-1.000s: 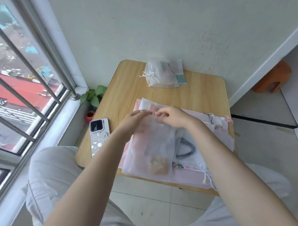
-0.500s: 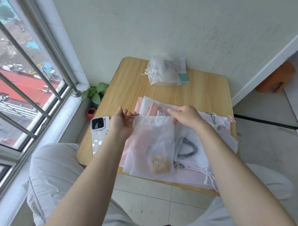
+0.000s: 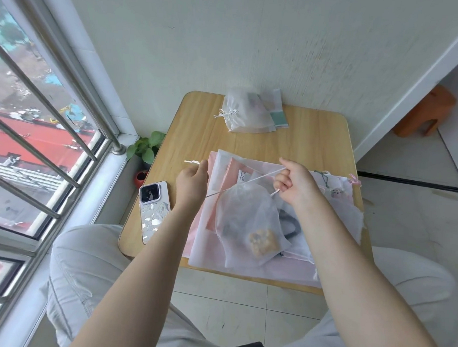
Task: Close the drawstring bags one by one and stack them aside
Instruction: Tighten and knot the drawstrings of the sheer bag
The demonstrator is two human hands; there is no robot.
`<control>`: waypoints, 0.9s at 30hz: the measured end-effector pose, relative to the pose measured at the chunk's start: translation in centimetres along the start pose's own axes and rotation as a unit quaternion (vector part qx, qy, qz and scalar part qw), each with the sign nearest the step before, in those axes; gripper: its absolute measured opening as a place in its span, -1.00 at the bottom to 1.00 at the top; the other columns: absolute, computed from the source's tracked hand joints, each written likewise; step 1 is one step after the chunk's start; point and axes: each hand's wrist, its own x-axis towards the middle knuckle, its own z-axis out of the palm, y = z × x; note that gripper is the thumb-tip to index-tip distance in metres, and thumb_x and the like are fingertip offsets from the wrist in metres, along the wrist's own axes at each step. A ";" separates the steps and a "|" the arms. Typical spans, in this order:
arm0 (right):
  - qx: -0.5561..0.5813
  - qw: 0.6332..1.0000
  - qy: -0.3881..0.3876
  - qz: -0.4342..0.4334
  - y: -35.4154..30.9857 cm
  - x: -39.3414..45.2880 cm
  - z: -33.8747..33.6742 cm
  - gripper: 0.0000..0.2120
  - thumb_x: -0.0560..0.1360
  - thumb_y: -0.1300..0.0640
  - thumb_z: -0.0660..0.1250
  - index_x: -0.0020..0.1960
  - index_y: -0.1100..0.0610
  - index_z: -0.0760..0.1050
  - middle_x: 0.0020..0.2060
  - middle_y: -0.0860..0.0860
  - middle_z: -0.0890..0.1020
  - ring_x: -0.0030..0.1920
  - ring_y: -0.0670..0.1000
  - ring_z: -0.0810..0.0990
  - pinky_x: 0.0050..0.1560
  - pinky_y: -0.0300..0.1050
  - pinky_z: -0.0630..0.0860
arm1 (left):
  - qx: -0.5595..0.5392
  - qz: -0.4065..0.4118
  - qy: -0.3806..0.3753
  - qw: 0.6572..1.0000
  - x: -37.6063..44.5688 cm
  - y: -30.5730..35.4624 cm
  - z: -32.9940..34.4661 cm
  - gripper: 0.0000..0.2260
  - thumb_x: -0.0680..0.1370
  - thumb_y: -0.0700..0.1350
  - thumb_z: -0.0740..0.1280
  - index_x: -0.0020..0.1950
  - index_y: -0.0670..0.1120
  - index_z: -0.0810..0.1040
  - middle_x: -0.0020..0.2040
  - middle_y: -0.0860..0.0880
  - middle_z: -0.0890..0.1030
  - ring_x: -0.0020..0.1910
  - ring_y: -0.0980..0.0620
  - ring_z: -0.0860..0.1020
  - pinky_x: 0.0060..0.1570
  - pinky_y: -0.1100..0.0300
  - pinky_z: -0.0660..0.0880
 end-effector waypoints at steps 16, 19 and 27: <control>-0.366 0.909 0.043 -0.194 -1.7 -0.7 1.6 -0.71 0.50 0.23 0.24 0.19 0.08 0.54 0.09 -0.05 0.55 0.09 0.00 0.53 -0.10 -0.05 0.64 | 0.168 0.161 -0.041 0.972 1.1 2.6 -0.7 -0.52 0.53 -0.33 0.15 0.44 -0.05 0.38 0.42 -0.02 0.41 0.40 0.00 0.37 0.26 0.21 0.29; -0.488 0.830 -0.057 -0.263 -0.7 -1.0 2.2 -0.63 0.48 0.36 0.13 -0.05 0.06 0.65 -0.09 -0.08 0.65 0.03 -0.05 0.59 0.00 -0.19 0.53 | 0.279 0.188 -0.191 0.922 0.3 2.8 -0.4 -0.52 0.48 -0.39 0.11 0.26 -0.01 0.56 0.33 0.04 0.50 0.32 0.02 0.45 0.10 0.27 0.36; -0.715 0.633 -0.209 -0.211 1.0 -1.4 3.7 -0.42 0.47 0.40 0.03 0.20 -0.17 0.53 0.15 -0.19 0.58 0.22 -0.05 0.49 0.11 -0.16 0.46 | 0.434 0.207 -0.235 0.844 0.6 3.3 -0.4 -0.77 0.51 -0.13 0.32 0.16 -0.02 0.59 0.09 -0.01 0.59 0.00 0.03 0.50 -0.08 0.21 0.39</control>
